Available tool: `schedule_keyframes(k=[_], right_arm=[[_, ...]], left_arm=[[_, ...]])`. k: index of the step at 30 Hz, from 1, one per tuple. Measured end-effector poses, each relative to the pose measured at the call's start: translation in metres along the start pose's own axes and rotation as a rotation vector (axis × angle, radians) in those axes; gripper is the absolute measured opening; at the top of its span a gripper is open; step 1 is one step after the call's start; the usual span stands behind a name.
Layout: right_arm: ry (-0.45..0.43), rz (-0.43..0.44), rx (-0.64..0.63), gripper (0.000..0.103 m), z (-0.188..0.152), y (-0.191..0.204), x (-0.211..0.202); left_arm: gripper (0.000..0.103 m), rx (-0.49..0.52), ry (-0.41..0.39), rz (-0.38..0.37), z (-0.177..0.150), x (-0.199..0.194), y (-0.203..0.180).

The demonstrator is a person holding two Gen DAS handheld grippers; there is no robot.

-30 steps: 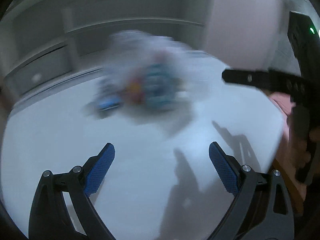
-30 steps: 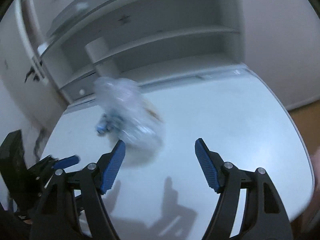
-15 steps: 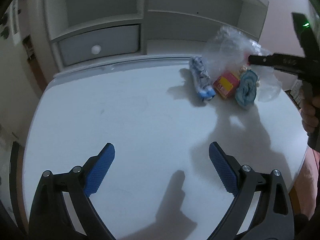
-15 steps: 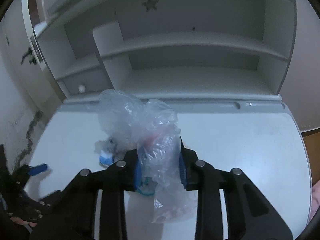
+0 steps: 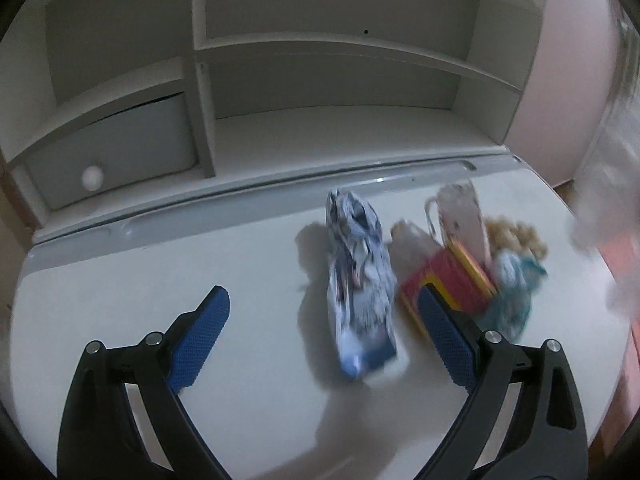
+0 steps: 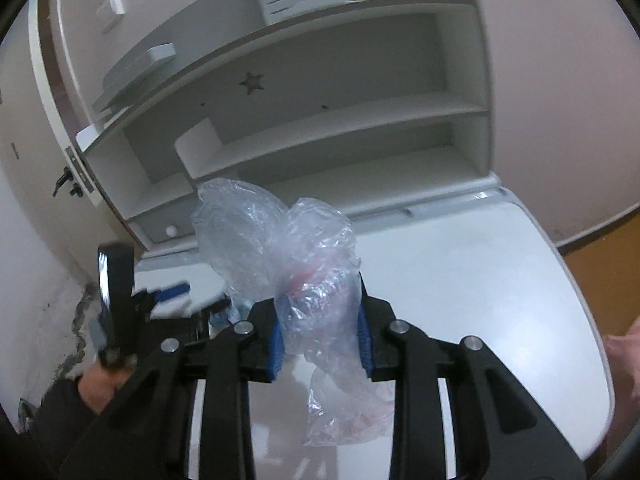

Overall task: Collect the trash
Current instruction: 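Grasp the clear plastic bag with the right tool while the left tool grasps the blue-white paper wrapper, then carry the plastic bag and paper wrapper over the black bin and open both tools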

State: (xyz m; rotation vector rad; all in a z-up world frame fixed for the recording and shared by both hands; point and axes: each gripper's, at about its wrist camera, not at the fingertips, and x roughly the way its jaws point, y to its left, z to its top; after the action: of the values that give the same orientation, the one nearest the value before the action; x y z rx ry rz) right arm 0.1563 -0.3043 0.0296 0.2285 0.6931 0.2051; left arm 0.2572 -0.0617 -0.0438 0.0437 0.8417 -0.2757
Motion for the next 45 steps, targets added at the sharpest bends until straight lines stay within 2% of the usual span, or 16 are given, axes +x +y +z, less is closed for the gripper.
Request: schedule_keyframes(k=[4, 5, 6, 7, 8, 9, 12, 17, 23, 29, 35, 36, 41, 43, 45], right_arm=[[0.014, -0.04, 0.037, 0.029, -0.023, -0.023, -0.019], [0.019, -0.054, 0.049, 0.029, -0.03, -0.031, -0.024], [0.022, -0.062, 0.057, 0.029, -0.034, -0.034, -0.027], [0.024, -0.073, 0.069, 0.029, -0.04, -0.039, -0.03], [0.03, -0.085, 0.08, 0.029, -0.048, -0.045, -0.035], [0.031, -0.093, 0.087, 0.029, -0.052, -0.049, -0.038], [0.029, -0.119, 0.123, 0.029, -0.068, -0.065, -0.049], [-0.006, -0.157, 0.179, 0.029, -0.087, -0.092, -0.077], [-0.057, -0.223, 0.254, 0.029, -0.11, -0.132, -0.119], [-0.082, -0.344, 0.354, 0.029, -0.151, -0.187, -0.16], [-0.09, -0.468, 0.484, 0.029, -0.206, -0.247, -0.197], [-0.083, -0.497, 0.511, 0.029, -0.217, -0.259, -0.201], [-0.019, -0.608, 0.667, 0.029, -0.283, -0.319, -0.21], [0.015, -0.637, 0.715, 0.029, -0.306, -0.337, -0.207], [0.059, -0.662, 0.757, 0.029, -0.33, -0.355, -0.201]], left_arm=[[0.091, -0.025, 0.048, 0.009, 0.005, 0.023, -0.001], [0.084, -0.024, 0.054, 0.011, 0.004, 0.024, 0.002], [0.07, -0.026, 0.052, -0.001, 0.003, 0.025, 0.001], [0.063, -0.017, 0.052, 0.002, 0.001, 0.024, 0.0], [0.042, -0.004, 0.052, 0.01, 0.001, 0.023, -0.001], [0.027, 0.009, 0.059, 0.005, 0.0, 0.022, -0.003], [0.019, 0.013, 0.059, -0.002, -0.006, 0.009, -0.004], [0.018, 0.072, 0.006, 0.062, -0.014, -0.027, -0.007], [0.018, 0.135, -0.076, 0.044, -0.021, -0.089, -0.044], [0.018, 0.264, -0.082, -0.146, -0.036, -0.113, -0.14], [0.018, 0.425, -0.063, -0.349, -0.068, -0.113, -0.275], [0.018, 0.458, -0.048, -0.4, -0.079, -0.111, -0.306], [0.018, 0.594, -0.016, -0.537, -0.128, -0.104, -0.409], [0.018, 0.627, 0.01, -0.571, -0.146, -0.095, -0.438], [0.018, 0.647, 0.069, -0.615, -0.166, -0.081, -0.465]])
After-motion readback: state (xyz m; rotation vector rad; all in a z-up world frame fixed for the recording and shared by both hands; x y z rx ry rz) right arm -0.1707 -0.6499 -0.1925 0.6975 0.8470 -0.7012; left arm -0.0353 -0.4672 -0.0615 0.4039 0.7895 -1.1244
